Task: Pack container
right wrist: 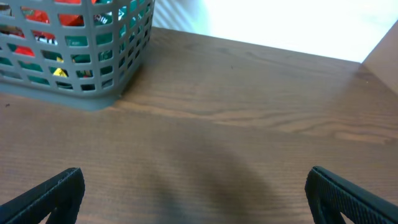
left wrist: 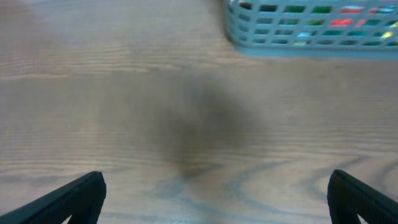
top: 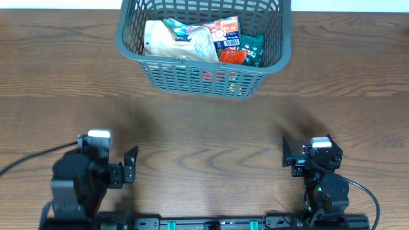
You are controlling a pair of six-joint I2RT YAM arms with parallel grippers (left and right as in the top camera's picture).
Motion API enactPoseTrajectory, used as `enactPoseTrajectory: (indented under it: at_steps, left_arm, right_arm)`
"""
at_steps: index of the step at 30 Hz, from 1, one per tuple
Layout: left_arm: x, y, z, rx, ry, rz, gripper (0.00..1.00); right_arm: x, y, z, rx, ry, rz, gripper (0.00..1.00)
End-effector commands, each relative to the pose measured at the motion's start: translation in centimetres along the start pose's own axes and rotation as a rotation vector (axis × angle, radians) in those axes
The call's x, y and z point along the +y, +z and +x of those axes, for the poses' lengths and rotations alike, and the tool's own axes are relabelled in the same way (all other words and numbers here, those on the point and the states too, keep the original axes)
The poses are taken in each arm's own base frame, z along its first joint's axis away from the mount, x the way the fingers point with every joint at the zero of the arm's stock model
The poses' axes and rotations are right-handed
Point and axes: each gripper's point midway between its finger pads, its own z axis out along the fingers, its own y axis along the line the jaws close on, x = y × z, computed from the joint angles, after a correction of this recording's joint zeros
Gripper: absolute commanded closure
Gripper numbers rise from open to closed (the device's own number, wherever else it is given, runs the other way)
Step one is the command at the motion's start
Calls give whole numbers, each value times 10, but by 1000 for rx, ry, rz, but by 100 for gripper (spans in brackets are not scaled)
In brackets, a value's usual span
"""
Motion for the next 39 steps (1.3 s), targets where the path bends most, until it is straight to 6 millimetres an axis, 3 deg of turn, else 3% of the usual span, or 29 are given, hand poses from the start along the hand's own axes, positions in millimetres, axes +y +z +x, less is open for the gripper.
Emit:
enactPoseTrajectory:
  at_steps: [1, 10, 16, 21, 29, 39]
  left_arm:
    - [-8, 4, 2, -149, 60, 34, 1]
    - [-7, 30, -27, -613, 133, -21, 1]
    - [-5, 44, -29, -722, 121, -56, 1]
    - [-3, 60, -14, -688, 114, -73, 2]
    - [-12, 90, 28, -492, 86, -11, 1]
    - [-17, 89, 28, -495, 86, 15, 1]
  right_arm:
    - [0, 0, 0, -3, -6, -3, 1]
    - [0, 0, 0, -3, -6, -3, 1]
    - [0, 0, 0, -3, -6, -3, 1]
    - [0, 0, 0, -3, -6, -3, 1]
    - [0, 0, 0, -3, -6, -3, 1]
    - [0, 0, 0, -3, -6, -3, 1]
